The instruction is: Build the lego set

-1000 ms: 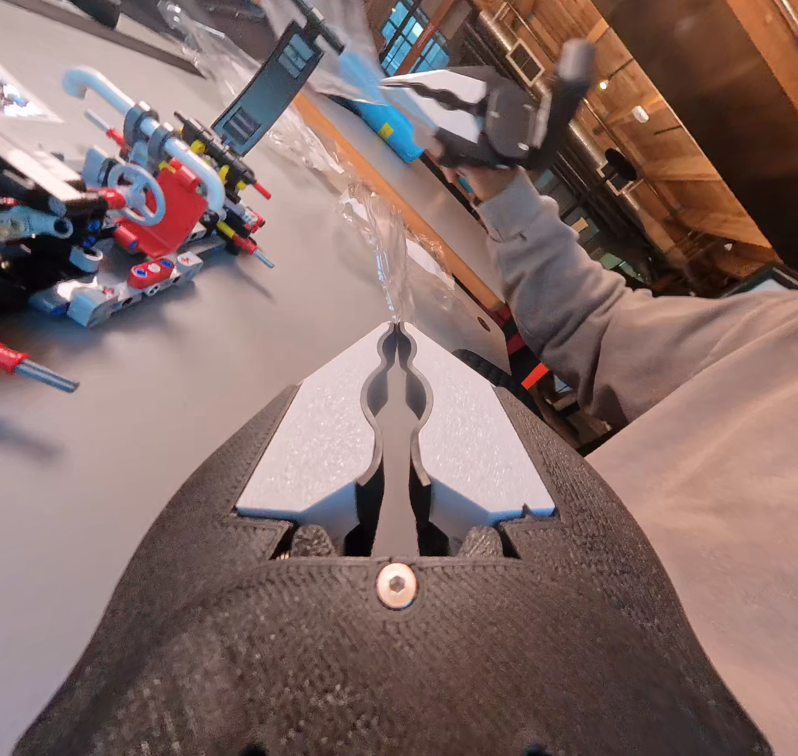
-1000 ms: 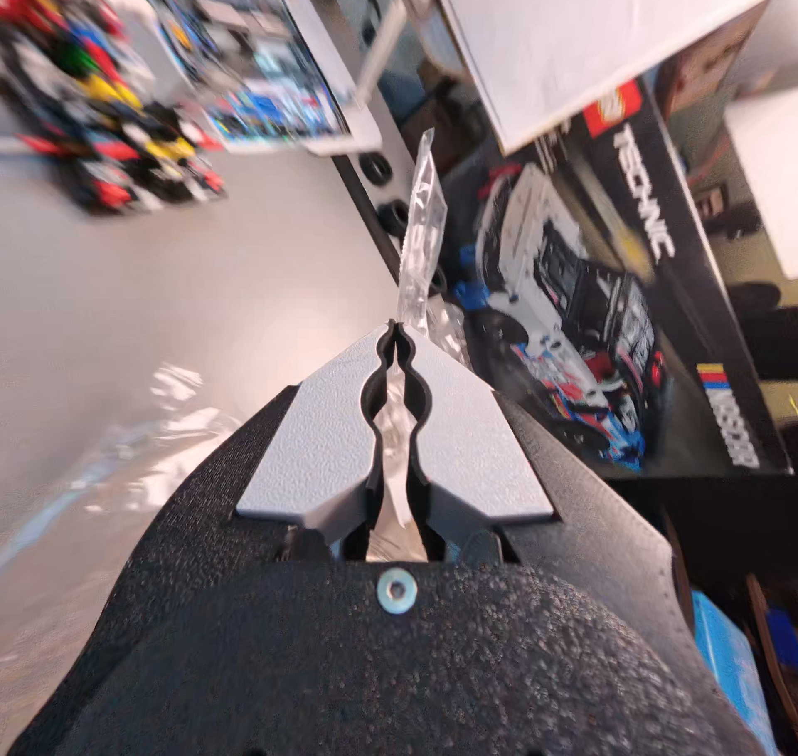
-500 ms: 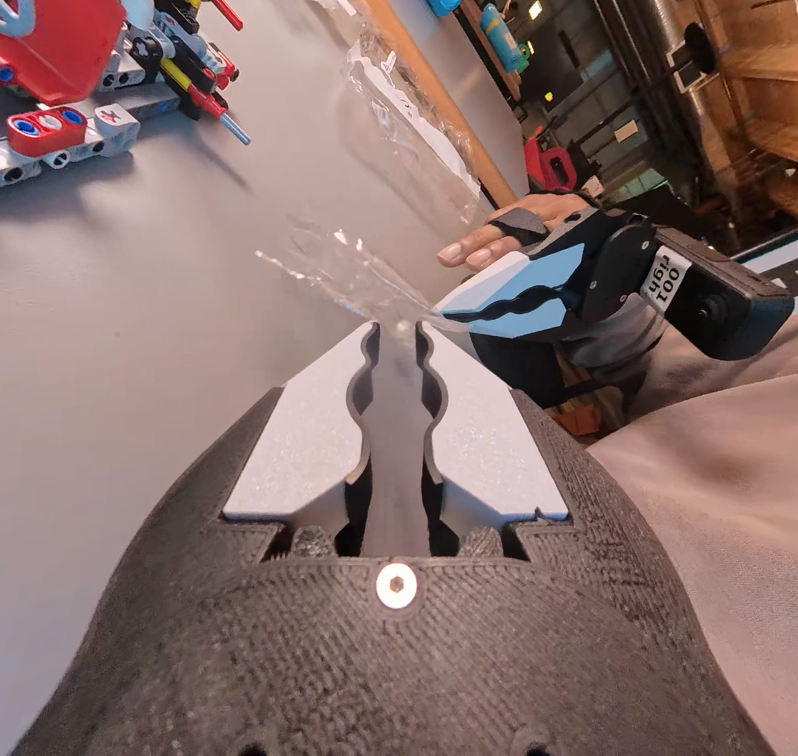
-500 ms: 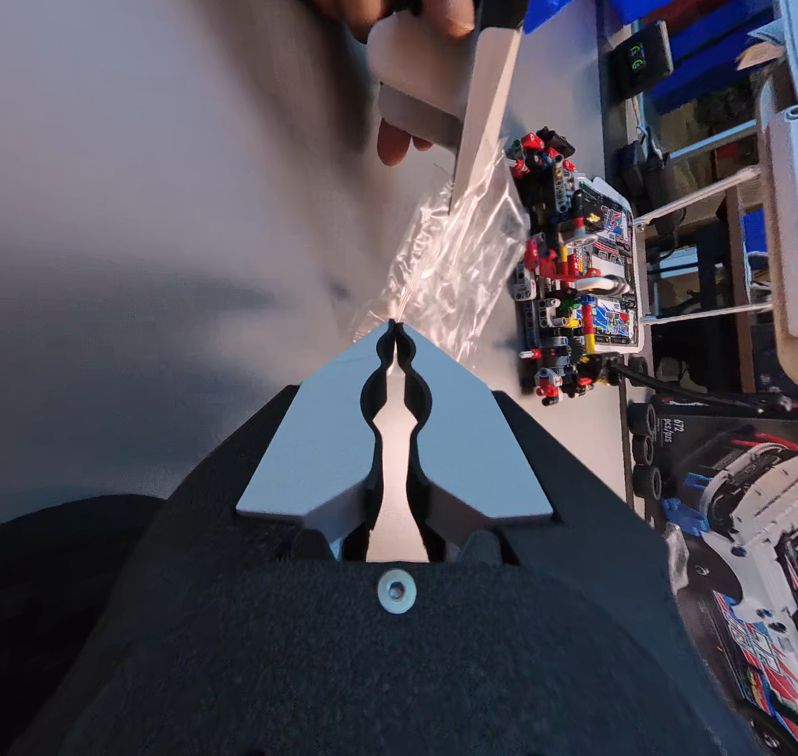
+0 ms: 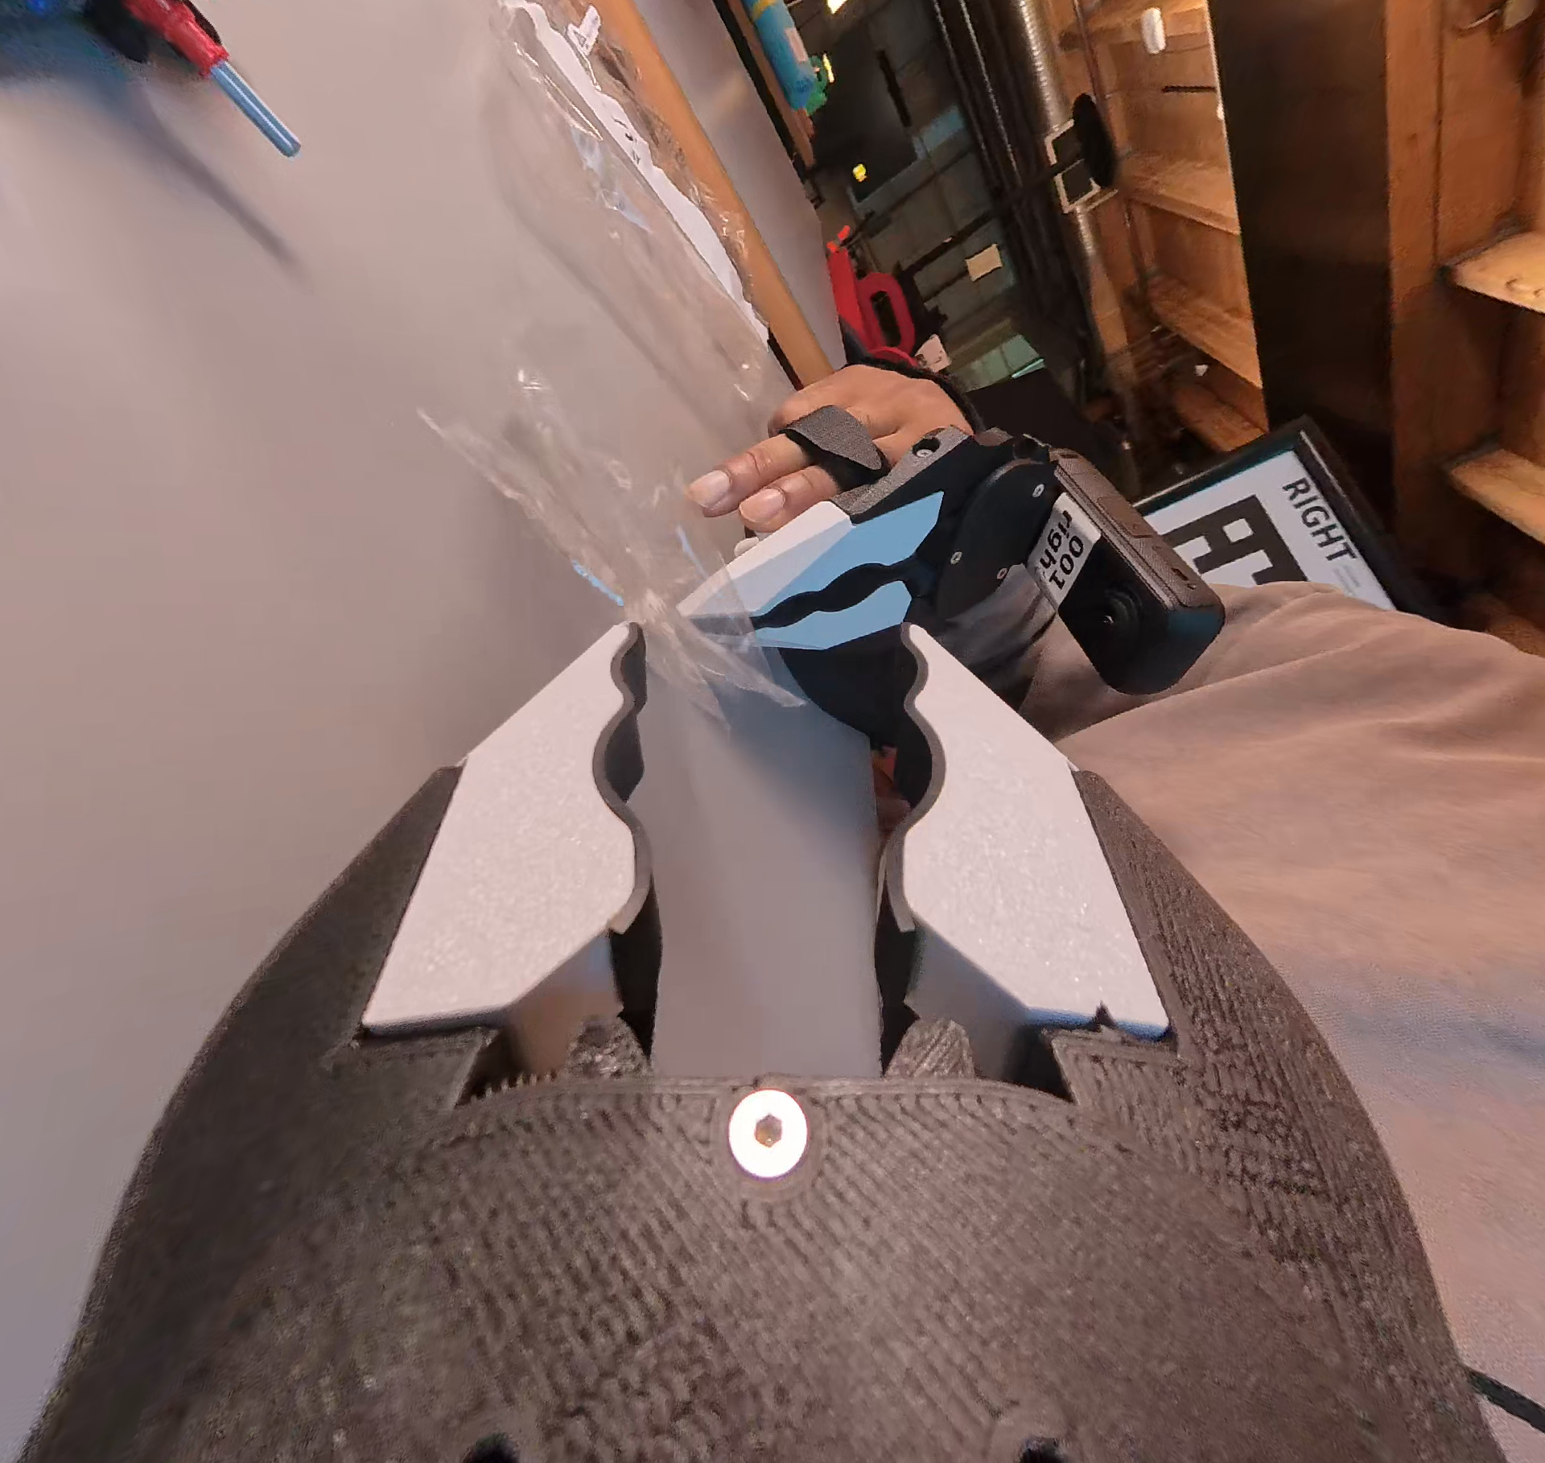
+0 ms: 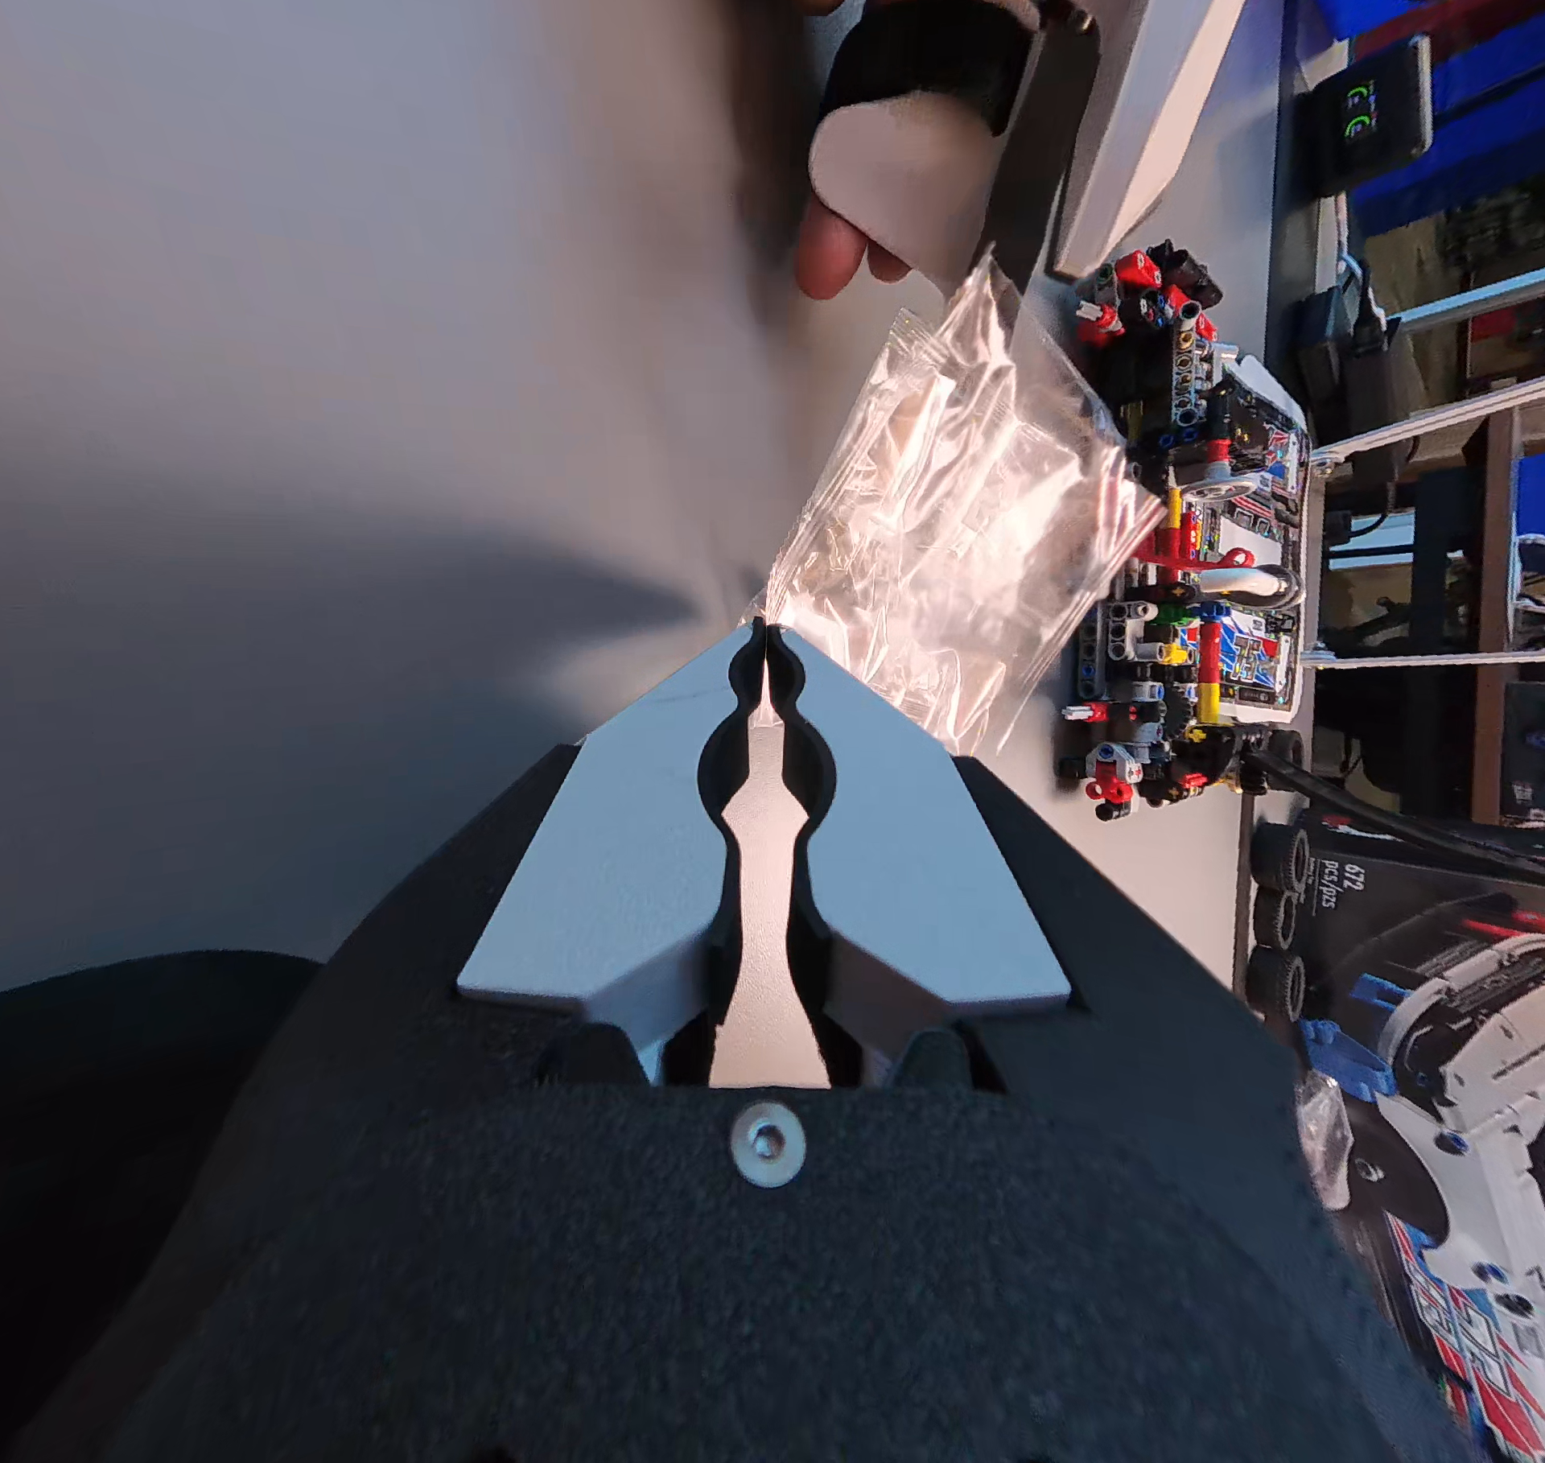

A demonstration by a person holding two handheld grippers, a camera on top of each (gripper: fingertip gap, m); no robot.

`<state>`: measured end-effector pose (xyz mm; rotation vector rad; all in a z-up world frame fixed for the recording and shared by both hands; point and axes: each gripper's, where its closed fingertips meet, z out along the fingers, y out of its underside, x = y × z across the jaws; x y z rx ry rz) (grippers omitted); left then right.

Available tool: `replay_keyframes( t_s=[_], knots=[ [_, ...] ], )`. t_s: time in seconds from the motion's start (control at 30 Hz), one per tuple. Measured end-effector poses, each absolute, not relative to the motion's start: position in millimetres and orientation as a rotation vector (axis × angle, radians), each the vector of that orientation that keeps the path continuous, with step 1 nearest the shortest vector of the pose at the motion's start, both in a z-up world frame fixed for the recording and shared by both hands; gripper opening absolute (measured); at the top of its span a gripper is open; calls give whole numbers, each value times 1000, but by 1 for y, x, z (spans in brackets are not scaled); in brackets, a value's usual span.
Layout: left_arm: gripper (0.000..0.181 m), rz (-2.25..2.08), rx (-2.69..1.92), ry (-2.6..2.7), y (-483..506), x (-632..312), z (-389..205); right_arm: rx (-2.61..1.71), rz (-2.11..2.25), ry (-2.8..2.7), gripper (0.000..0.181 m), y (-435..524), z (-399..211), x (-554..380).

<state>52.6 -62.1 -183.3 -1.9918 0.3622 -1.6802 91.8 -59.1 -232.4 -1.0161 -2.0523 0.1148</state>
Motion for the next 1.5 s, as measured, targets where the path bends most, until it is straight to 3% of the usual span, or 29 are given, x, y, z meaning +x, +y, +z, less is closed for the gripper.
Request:
replay_keyframes(
  t_s=[0.1,0.2,0.3,0.43,0.53,0.67,0.73,0.87,0.93,0.97,1.07,1.13,1.3,1.4,1.5],
  knots=[
    [54,-1663,-1994,333,-58,51,-185,-984,105,-2070,0,-61,-233,92],
    [38,-1621,-2021,313,-54,49,-189,-936,102,-2091,0,-65,-233,91],
    [0,-1509,-2044,369,-53,48,-195,-915,74,-2098,0,-66,-233,89],
    [0,-1255,-2012,538,-50,42,-187,-996,163,-1980,0,-62,-217,87],
    [0,-1181,-1919,598,-50,37,-171,-1183,454,-1765,17,-53,-173,92],
    [0,-1109,-1854,655,-51,33,-160,-1367,437,-1428,18,31,-118,135],
    [0,-1119,-1836,656,-51,34,-156,-1488,261,-1346,23,94,-120,171],
    [0,-1112,-1815,673,-53,35,-153,-1716,-133,-1352,56,210,-162,235],
    [0,-1104,-1803,673,-52,34,-151,-1772,-235,-1401,63,246,-184,243],
    [0,-1101,-1799,670,-51,33,-151,-1772,-297,-1440,59,260,-193,243],
    [0,-1087,-1794,665,-50,31,-150,-1709,-376,-1530,15,281,-201,234],
    [0,-1073,-1793,663,-49,29,-150,-1649,-386,-1524,2,284,-186,228],
    [0,-1081,-1775,638,-45,23,-145,-1555,-400,-1474,0,273,-132,240],
    [0,-1109,-1781,636,-46,27,-147,-1700,-368,-1478,14,265,-145,257],
    [0,-1105,-1787,650,-48,29,-149,-1783,-283,-1415,16,268,-158,266]
  ],
)
